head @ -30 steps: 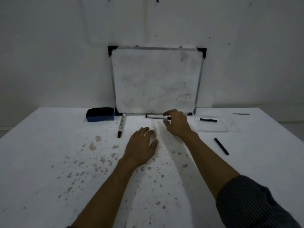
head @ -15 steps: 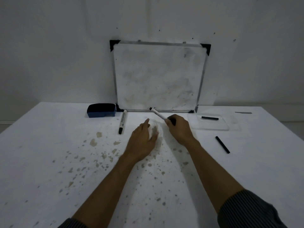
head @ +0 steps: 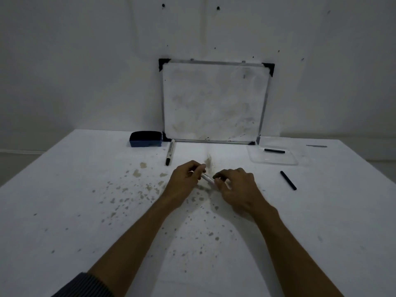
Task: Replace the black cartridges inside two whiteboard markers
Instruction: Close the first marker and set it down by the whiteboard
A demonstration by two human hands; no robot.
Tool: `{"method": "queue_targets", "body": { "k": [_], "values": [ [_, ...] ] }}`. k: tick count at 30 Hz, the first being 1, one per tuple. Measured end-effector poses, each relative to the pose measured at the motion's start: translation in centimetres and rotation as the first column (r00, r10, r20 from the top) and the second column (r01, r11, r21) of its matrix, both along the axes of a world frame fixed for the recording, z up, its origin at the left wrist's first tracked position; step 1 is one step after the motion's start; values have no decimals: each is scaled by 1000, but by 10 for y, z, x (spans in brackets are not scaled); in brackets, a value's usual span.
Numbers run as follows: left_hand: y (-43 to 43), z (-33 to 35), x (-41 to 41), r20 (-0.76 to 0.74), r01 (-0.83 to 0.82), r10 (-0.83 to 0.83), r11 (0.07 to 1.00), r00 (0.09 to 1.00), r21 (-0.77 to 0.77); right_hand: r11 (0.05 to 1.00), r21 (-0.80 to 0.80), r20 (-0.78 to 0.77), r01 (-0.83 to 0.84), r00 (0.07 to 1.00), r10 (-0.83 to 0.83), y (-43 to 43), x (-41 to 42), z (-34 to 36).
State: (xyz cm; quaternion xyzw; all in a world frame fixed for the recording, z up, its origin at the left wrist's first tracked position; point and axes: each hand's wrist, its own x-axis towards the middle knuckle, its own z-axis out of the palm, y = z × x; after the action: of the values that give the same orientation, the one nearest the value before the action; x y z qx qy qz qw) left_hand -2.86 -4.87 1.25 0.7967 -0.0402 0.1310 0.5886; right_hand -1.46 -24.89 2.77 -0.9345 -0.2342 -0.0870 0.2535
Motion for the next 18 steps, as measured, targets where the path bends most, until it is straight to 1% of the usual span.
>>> {"method": "queue_targets", "body": {
  "k": [1,4,5,7,8,10,12,13,16,18],
  "values": [
    [-4,-1,-4,-2,-14,14,1000,1000,-2,999,-41,53,-28,998,30,4,-3,-2],
    [-11,-2,-10,-2,-58,58,998,998,-22,995,24,80,-99,992,97,16,-7,-11],
    [-11,-3,-10,-4,-56,55,998,998,-30,994,35,89,-108,991,104,18,-7,-15],
    [-5,-4,-9,7,15,-14,999,1000,-33,993,28,99,-116,989,113,18,-5,-17],
    [-2,-5,-9,27,59,-59,998,998,-1,993,31,93,-113,990,109,16,-3,-16],
    [4,-8,-9,77,111,-124,982,989,152,991,54,61,-122,991,119,10,1,-12],
    [4,-9,-7,111,121,-162,944,981,308,977,123,-14,-173,984,176,3,4,-6],
    [3,-9,-6,128,121,-177,928,976,353,964,174,-56,-202,975,214,0,4,-3],
    [-3,-12,-5,198,98,-202,894,959,437,929,272,-134,-249,947,293,-7,4,2],
    [-4,-12,-5,219,77,-194,889,956,452,908,331,-191,-258,923,333,-6,5,3]
  ]
}}
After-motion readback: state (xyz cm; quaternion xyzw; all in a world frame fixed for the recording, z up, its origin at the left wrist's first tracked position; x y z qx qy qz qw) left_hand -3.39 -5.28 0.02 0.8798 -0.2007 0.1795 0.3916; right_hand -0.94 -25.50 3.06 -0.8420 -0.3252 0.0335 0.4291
